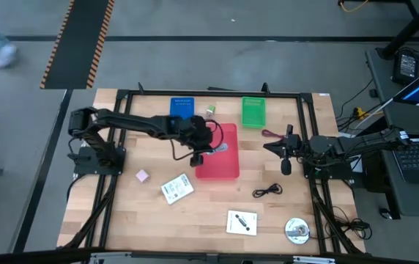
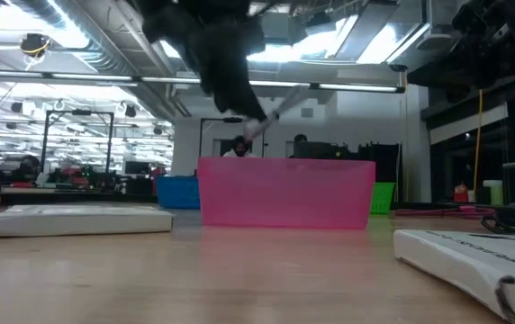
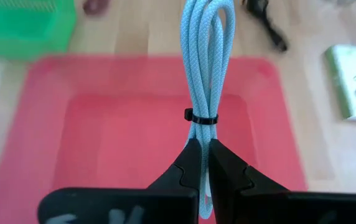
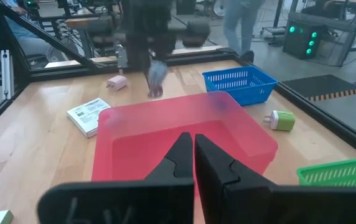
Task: Pick and place items into bin
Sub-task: Put the blue charger cable into the red bin
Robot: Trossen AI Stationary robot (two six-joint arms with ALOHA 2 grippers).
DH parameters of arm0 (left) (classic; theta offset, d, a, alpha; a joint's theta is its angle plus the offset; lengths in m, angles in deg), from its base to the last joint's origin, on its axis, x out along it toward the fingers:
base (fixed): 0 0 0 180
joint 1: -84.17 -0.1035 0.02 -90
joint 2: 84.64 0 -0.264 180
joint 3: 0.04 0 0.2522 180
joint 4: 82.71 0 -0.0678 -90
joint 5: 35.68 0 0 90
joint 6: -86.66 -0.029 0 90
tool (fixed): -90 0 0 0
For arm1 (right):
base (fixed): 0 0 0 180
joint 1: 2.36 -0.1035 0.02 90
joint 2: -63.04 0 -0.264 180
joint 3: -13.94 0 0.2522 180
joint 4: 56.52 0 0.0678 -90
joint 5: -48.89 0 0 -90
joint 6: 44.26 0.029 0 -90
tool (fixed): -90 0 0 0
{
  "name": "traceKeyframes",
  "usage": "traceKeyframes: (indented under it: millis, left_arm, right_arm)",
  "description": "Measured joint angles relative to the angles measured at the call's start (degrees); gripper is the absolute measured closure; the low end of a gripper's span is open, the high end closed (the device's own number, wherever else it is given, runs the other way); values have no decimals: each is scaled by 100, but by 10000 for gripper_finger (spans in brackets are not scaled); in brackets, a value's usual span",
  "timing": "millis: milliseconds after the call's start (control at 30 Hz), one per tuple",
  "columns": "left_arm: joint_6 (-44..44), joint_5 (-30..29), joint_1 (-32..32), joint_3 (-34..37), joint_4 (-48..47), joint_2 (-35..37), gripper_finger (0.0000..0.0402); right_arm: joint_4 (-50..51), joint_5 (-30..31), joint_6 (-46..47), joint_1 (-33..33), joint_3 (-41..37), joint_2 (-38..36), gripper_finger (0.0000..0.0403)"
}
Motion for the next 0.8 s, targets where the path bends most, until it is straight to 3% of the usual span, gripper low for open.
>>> traceKeyframes:
  millis: [467, 800]
  left_arm:
    - [477, -16, 0, 0, 426, -1164, 395]
    - [474, 7, 0, 2, 454, -1263, 367]
  right_arm:
    - [-20, 0, -2, -1, -2, 260, 402]
    - [-15, 0, -4, -1, -2, 259, 402]
